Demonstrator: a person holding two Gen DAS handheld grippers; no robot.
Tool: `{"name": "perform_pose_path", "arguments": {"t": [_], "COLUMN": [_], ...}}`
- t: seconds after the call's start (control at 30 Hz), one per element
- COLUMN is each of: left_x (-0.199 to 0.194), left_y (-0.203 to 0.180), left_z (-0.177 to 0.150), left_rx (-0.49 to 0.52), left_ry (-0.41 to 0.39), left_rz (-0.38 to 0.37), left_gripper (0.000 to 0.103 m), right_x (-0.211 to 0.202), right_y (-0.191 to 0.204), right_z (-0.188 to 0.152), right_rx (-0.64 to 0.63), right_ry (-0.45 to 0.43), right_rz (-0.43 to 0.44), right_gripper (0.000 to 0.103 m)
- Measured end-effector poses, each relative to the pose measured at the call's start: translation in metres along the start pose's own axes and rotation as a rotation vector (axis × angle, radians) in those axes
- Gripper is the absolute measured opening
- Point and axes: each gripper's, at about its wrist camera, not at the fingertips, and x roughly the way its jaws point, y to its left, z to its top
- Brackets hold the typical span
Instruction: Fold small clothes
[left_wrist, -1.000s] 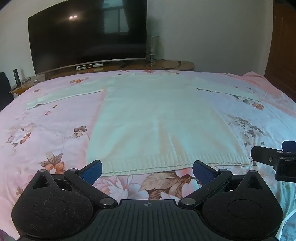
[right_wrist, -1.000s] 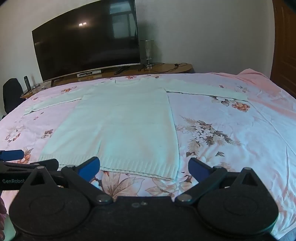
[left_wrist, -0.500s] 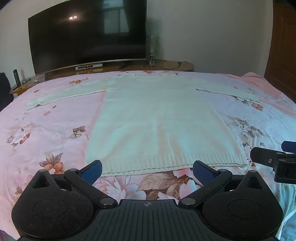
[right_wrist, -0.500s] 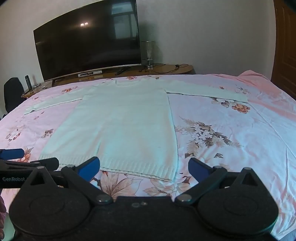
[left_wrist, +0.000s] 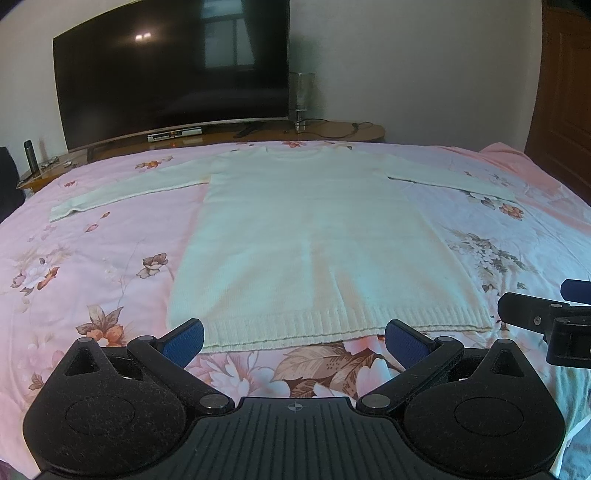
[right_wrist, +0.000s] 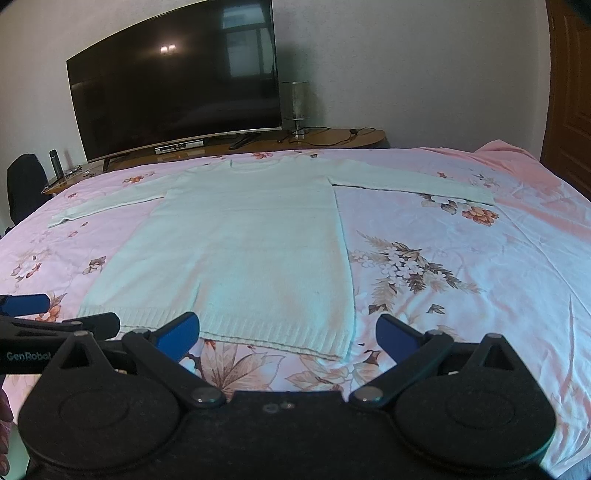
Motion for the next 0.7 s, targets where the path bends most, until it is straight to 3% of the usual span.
{"name": "perform_pose_path", "arguments": {"t": [0.7], "left_x": [-0.0021], "left_y": [-0.0060], "left_z": [0.0000], "left_rx": [0.007], "left_ry": [-0.005], "left_rz": [0.010], "left_gripper": [0.103], "right_x": [0.0003], "right_y": [0.0006], "right_z": [-0.0012], "right_rx": [-0.009], "right_ry": [-0.002], "right_rz": [0.009], "right_gripper": [0.102]}}
